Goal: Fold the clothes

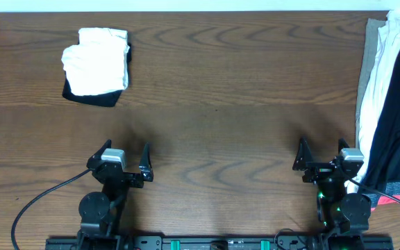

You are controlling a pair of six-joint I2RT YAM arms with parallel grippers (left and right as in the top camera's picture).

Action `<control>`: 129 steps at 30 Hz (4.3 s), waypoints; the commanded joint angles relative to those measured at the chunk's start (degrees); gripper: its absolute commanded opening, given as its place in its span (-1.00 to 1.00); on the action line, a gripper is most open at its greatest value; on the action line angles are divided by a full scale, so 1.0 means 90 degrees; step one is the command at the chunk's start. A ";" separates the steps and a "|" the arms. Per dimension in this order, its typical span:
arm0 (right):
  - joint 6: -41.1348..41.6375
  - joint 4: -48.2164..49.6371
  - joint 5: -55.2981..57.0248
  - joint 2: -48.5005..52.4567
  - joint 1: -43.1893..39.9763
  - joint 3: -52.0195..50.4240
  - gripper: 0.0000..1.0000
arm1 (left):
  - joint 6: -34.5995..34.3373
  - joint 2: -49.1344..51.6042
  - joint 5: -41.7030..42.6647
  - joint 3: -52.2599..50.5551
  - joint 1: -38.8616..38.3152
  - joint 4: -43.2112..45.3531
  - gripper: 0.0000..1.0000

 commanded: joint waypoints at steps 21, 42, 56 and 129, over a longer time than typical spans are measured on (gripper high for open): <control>-0.0044 -0.0022 0.0041 -0.0039 0.0032 -0.0010 0.99 | 0.0036 -0.0051 -0.0032 -0.0194 -0.0039 -0.0039 0.96; -0.0044 -0.0022 0.0039 -0.0039 0.0032 -0.0010 0.99 | 0.0036 -0.0051 -0.0032 -0.0194 -0.0039 -0.0039 0.96; -0.0044 -0.0022 0.0041 -0.0039 0.0032 -0.0010 0.98 | 0.0036 -0.0051 -0.0032 -0.0194 -0.0039 -0.0039 0.96; -0.0017 -0.0522 -0.0780 0.0005 0.0032 0.1411 0.99 | 0.0036 -0.0051 -0.0032 -0.0194 -0.0039 -0.0039 0.96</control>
